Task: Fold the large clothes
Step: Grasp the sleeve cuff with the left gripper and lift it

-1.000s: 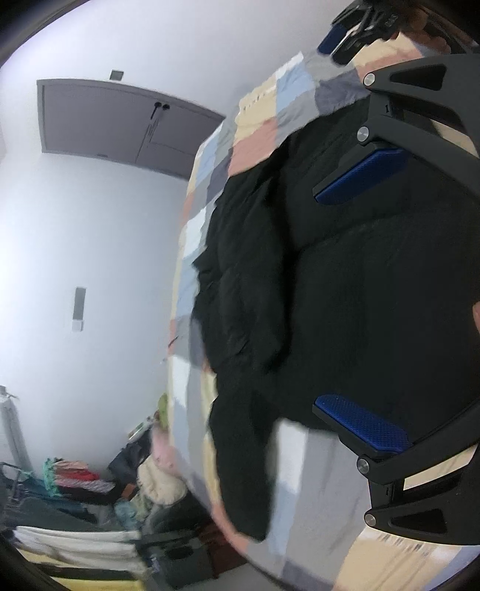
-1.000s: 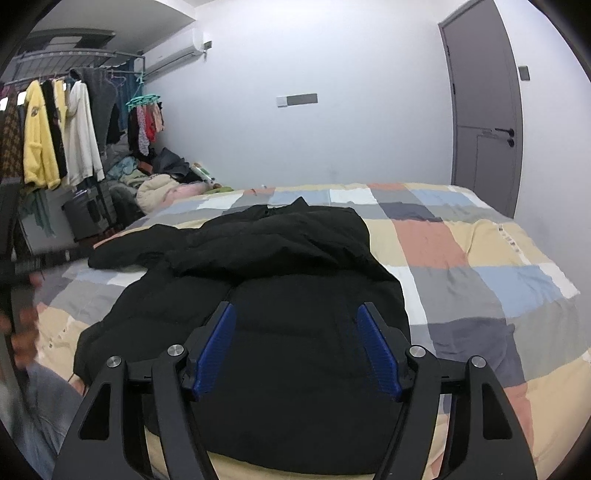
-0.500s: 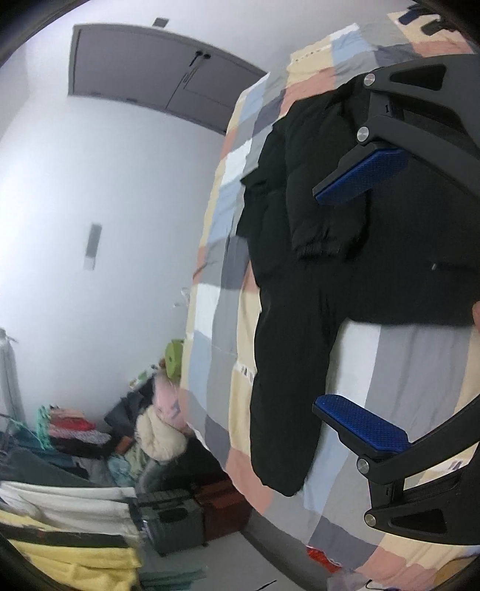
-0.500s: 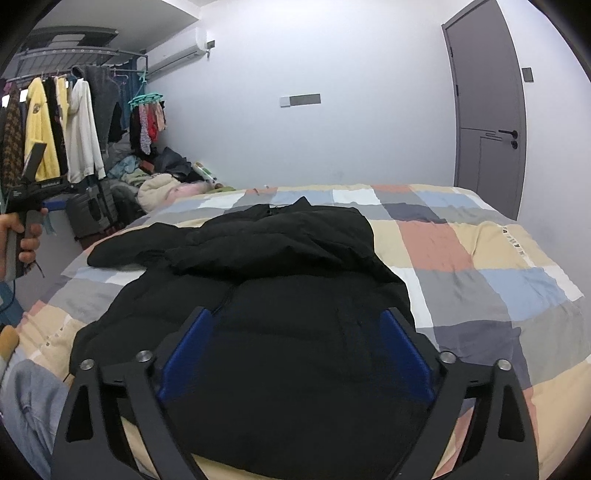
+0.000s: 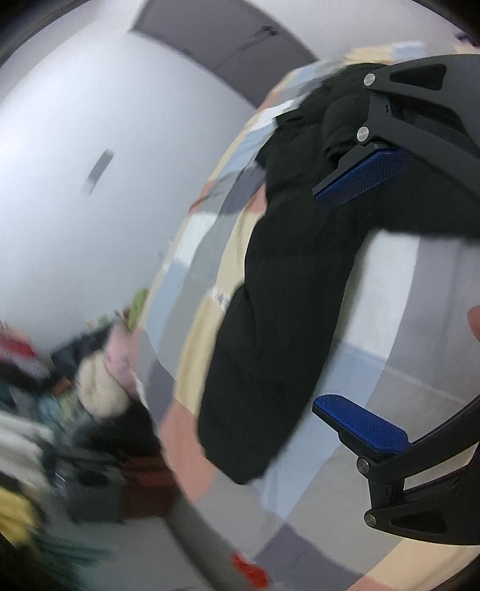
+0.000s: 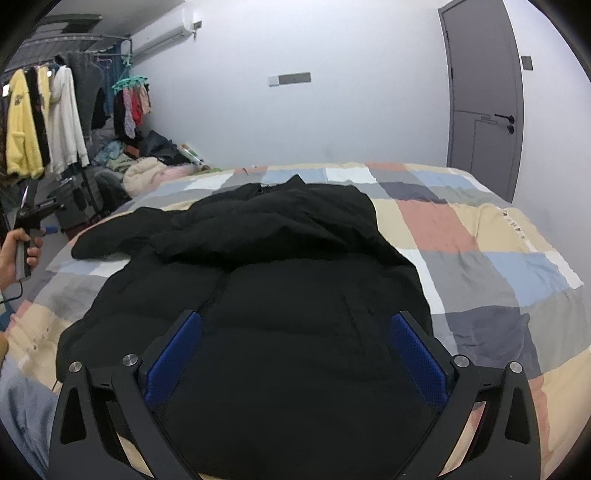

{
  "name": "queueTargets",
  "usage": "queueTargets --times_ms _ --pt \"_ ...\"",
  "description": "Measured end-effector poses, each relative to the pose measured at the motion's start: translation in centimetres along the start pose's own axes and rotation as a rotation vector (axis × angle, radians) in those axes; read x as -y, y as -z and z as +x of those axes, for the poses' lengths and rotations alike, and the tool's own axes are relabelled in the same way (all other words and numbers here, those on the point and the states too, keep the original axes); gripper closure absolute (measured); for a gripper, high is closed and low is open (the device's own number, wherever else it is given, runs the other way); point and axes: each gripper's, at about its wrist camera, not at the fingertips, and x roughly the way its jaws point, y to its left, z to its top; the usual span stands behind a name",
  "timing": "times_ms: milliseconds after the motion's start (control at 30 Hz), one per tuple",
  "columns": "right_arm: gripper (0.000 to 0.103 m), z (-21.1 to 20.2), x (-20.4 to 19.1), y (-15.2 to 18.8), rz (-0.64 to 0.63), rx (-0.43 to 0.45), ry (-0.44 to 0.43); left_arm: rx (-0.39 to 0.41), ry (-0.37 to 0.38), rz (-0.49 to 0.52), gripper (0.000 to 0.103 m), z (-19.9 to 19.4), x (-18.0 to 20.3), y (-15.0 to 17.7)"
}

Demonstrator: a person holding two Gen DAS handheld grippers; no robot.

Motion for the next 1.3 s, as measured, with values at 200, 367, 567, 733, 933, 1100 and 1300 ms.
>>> queueTargets --times_ms 200,367,567,733,933,1100,1300 --pt "0.0 2.4 -1.3 -0.3 0.028 -0.052 0.025 -0.032 0.044 -0.272 0.001 6.5 -9.3 -1.0" --pt "0.0 4.2 -1.9 -0.7 0.046 -0.084 0.051 0.017 0.06 -0.433 0.002 9.8 -15.5 -1.6" --pt "0.0 6.1 -2.2 -1.1 0.075 -0.112 0.088 0.071 0.075 -0.532 0.002 13.1 -20.0 -2.7" --pt "0.0 7.4 -2.3 -1.6 0.091 -0.119 0.119 0.139 0.095 -0.595 0.004 15.5 -21.7 -3.9" --pt "0.0 8.5 -1.9 -1.7 0.107 -0.145 0.14 0.142 0.178 -0.568 0.029 18.1 -20.7 -5.5" --pt "0.0 8.3 -1.6 -2.0 0.118 -0.137 0.143 0.131 0.176 -0.543 0.073 18.6 -18.9 -6.2" --pt "0.0 8.3 -1.5 -1.9 0.118 -0.133 0.122 0.189 0.156 -0.497 0.084 14.9 -16.0 -7.2"
